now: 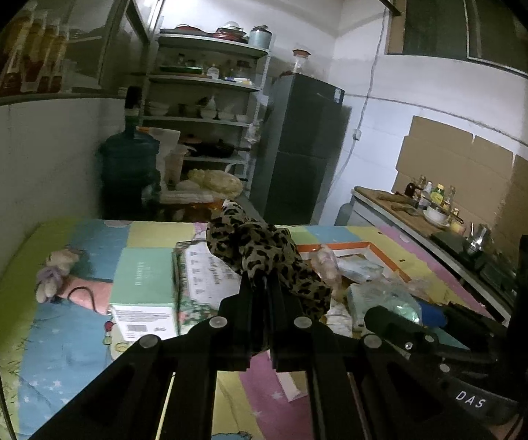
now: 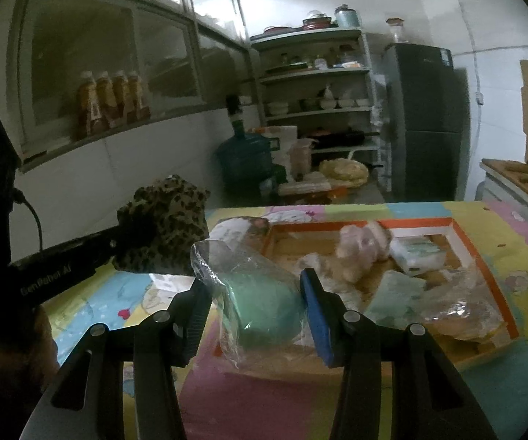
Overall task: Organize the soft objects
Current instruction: 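Carry the leopard-print pouch and bagged green sponge over the cardboard box with both tools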
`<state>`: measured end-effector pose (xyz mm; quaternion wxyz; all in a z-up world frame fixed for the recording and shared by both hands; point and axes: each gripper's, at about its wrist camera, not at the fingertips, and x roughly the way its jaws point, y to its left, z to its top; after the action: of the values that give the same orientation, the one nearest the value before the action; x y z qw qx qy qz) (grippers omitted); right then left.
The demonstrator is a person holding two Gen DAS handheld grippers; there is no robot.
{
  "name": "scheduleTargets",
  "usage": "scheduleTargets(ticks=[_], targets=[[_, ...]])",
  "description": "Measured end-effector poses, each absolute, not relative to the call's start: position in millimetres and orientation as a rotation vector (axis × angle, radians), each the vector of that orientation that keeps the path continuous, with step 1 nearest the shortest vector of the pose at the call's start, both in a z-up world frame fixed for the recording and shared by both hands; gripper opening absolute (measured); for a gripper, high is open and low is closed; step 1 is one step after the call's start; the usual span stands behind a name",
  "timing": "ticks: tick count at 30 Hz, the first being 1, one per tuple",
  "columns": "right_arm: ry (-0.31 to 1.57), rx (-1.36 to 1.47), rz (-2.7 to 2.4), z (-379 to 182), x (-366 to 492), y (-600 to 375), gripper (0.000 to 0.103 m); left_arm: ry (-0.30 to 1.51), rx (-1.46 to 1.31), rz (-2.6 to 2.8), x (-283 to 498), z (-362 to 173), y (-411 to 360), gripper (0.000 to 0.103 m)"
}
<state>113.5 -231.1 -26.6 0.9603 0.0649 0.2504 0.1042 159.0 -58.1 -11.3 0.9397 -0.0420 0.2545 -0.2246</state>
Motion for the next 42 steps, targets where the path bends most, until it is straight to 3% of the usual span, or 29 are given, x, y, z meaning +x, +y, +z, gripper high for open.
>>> scheduleTargets(ticks=[42], targets=[[0.496,0.149,0.063,-26.8,166.2,-328.8,0.050,0.686,0.007,-0.574,207.4,-52.8,-168.1,0.006]])
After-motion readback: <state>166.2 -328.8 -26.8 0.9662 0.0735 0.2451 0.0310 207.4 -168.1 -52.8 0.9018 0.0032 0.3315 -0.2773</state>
